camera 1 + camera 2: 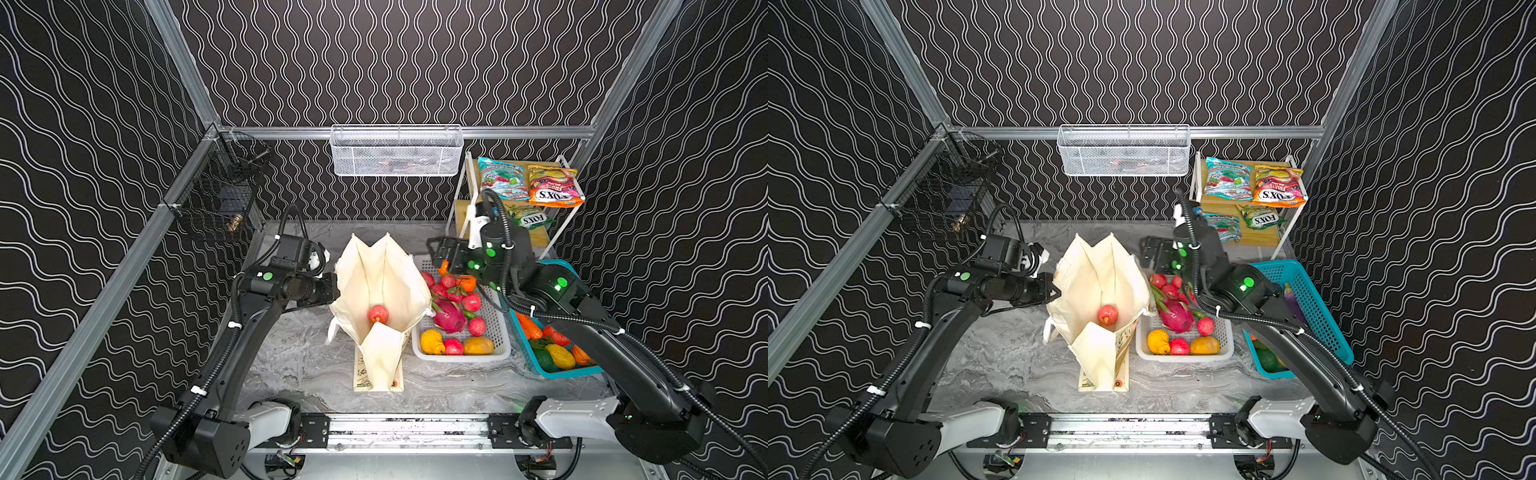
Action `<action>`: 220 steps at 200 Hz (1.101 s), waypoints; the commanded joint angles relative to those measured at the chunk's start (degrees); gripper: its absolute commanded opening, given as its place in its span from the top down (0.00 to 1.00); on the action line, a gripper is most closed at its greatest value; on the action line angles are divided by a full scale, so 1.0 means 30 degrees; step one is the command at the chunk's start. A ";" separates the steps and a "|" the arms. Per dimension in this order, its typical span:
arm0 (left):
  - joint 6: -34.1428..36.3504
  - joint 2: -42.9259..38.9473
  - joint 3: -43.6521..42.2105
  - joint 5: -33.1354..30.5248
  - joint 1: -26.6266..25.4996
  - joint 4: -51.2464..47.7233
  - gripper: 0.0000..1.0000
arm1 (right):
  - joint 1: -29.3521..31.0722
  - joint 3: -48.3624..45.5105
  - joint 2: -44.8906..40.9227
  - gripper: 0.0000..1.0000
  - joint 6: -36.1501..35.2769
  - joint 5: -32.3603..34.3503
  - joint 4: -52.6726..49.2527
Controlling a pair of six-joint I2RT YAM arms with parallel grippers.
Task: Place the food into the grocery bag and tie it
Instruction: 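Lower the right gripper into the white basket and grasp the pink dragon fruit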
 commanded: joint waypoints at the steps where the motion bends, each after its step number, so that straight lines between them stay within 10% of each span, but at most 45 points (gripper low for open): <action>1: 0.0242 -0.0076 -0.0024 0.0109 0.0003 0.0027 1.00 | -0.1120 -0.1795 -0.0928 0.01 -0.0191 0.0024 -0.0285; 90: 0.0155 -0.0028 -0.0038 -0.0124 0.0004 0.0027 1.00 | -0.2362 -0.8454 -0.0205 0.01 0.0240 -0.2266 -0.0196; 220: 0.0141 0.0140 -0.0254 -0.0213 -0.0006 0.0108 1.00 | -0.2332 -0.9544 0.3381 0.01 -0.2455 -0.4089 0.0634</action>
